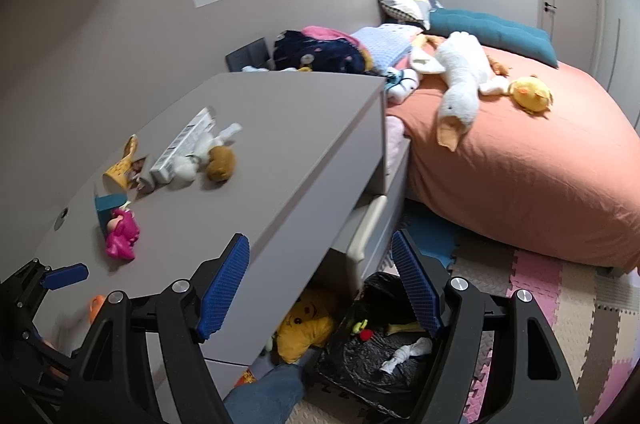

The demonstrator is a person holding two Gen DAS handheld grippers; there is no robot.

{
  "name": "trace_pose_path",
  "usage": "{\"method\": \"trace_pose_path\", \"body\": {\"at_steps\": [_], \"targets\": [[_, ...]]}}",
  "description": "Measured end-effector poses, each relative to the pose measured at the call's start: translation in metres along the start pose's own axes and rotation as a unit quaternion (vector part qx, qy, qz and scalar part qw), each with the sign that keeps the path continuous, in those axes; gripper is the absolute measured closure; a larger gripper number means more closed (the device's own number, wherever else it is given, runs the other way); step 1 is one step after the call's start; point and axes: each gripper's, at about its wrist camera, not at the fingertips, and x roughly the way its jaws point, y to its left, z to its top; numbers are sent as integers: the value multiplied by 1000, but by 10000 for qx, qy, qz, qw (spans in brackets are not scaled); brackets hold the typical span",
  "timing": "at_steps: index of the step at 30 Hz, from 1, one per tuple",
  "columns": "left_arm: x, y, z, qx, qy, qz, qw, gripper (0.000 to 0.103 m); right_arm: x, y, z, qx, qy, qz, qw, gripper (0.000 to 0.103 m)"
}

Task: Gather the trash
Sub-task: 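Move both grippers back over the desk, left gripper toward the orange toy, then close the left gripper on the orange toy and lift it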

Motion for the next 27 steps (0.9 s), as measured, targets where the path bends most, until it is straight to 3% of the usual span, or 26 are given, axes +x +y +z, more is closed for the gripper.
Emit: {"method": "trace_pose_path", "body": {"at_steps": [6, 14, 18, 23, 25, 27], "targets": [[0, 10, -19, 174, 124, 116, 9997, 5, 8, 22, 0, -154, 73, 135, 9998, 29], [16, 27, -33, -26, 260, 245, 9994, 6, 18, 39, -2, -266, 163, 240, 9992, 29], [21, 35, -33, -213, 199, 235, 9993, 19, 25, 42, 0, -261, 209, 286, 9990, 29], [28, 41, -32, -306, 192, 135, 9993, 27, 35, 49, 4, -289, 255, 364, 9986, 29], [28, 43, -32, -358, 131, 111, 9992, 34, 40, 53, 7, -313, 261, 379, 9984, 29], [27, 45, -32, -397, 50, 133, 9991, 49, 44, 57, 10, -326, 268, 403, 9983, 29]]}}
